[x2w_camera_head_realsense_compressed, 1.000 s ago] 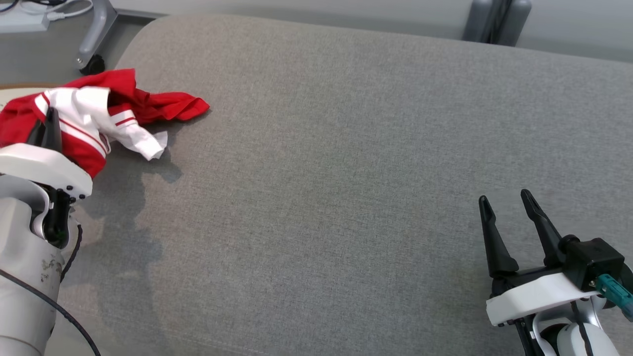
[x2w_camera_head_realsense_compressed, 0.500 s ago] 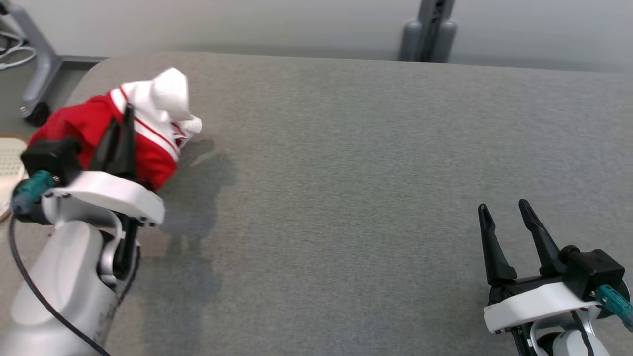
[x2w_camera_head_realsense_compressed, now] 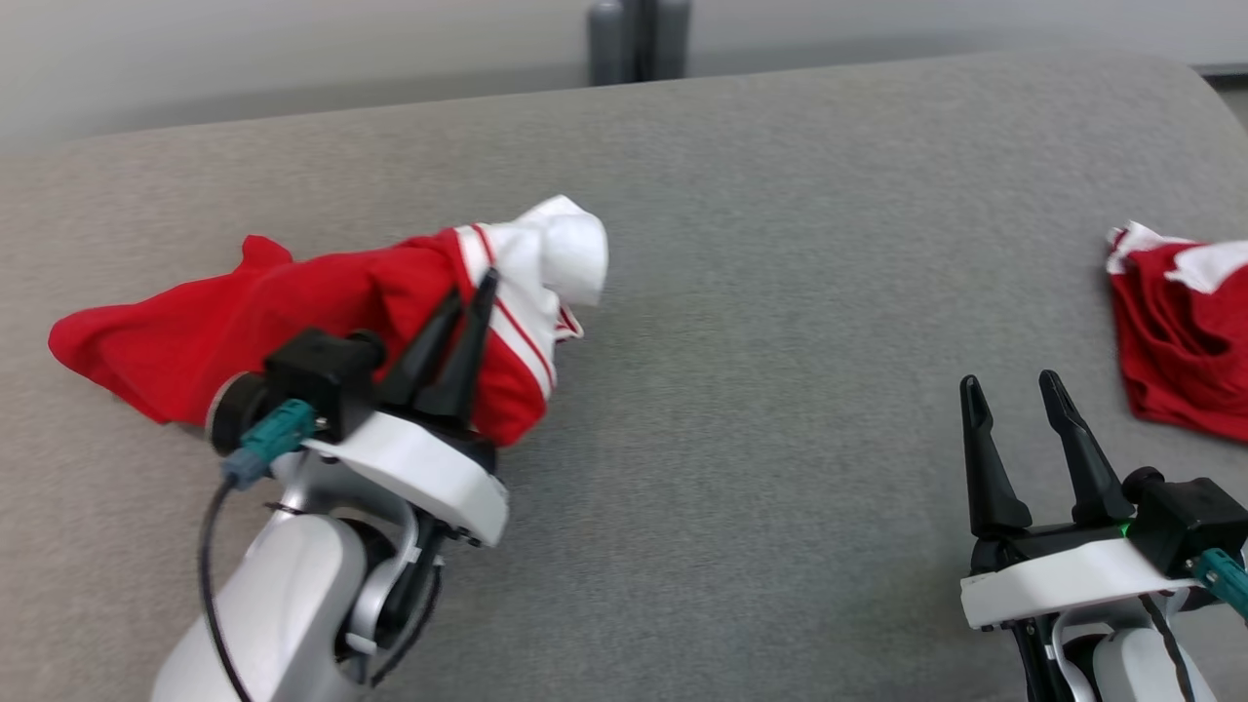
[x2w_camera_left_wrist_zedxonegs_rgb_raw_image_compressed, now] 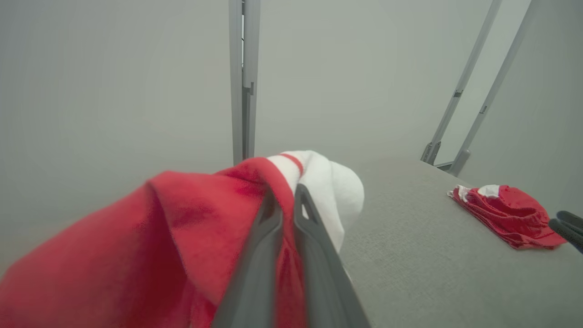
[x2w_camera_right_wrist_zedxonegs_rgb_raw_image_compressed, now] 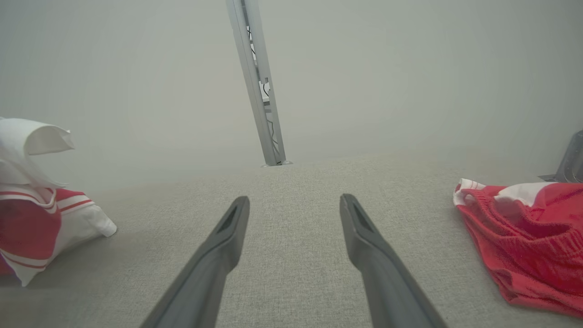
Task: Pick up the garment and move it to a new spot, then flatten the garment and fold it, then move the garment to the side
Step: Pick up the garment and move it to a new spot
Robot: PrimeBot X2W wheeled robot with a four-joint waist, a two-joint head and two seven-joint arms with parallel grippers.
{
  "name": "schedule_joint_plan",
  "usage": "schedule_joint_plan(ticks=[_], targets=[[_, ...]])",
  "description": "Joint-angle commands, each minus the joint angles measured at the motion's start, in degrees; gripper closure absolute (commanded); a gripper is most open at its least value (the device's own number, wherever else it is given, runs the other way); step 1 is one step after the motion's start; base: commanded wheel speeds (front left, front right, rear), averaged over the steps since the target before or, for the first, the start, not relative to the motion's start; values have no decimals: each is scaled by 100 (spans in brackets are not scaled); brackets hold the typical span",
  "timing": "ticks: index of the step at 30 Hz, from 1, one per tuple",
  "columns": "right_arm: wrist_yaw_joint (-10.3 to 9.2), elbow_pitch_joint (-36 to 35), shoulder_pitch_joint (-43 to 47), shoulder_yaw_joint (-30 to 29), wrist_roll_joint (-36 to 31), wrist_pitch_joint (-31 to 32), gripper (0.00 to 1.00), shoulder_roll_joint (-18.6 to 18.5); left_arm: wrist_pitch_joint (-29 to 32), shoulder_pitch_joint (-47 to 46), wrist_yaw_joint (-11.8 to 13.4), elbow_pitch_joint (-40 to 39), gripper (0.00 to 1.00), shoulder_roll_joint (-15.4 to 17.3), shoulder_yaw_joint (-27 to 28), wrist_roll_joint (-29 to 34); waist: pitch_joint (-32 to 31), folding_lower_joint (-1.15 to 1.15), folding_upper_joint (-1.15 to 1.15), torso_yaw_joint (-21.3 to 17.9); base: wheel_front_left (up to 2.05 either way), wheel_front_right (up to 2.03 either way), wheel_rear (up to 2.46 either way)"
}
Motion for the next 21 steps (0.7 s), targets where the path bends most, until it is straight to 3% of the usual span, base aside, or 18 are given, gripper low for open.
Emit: schedule_joint_plan(ticks=[1, 9, 17, 18, 19, 20, 21], targets=[[2, 18, -62, -14, 53, -60, 0, -26, 8, -22, -32, -22, 100, -14, -24, 32, 174, 0, 0, -335, 0, 0, 0], [2, 205, -152, 17, 219, -200, 0, -26, 81, -297, -295, 303, 100, -471, -549, 42, 446, 0, 0, -1031, 0, 0, 0], [2, 319, -236, 139, 420, -279, 0, -25, 121, -459, -572, 1108, 100, -765, -905, -28, 702, 0, 0, -1357, 0, 0, 0], [2, 331, -239, 146, 428, -283, 0, -25, 135, -463, -614, 1226, 94, -780, -944, -42, 714, 0, 0, -1364, 0, 0, 0], [2, 352, -244, 148, 440, -286, 0, -24, 105, -468, -643, 1309, 51, -794, -954, -49, 724, 0, 0, -1366, 0, 0, 0], [2, 368, -252, 143, 443, -289, 0, -25, 33, -501, -667, 1351, 0, -813, -973, -16, 727, 0, 0, -1359, 0, 0, 0], [2, 360, -254, 120, 441, -291, 0, -25, -19, -518, -700, 1391, 0, -841, -1002, 8, 725, 0, 0, -1337, 0, 0, 0]])
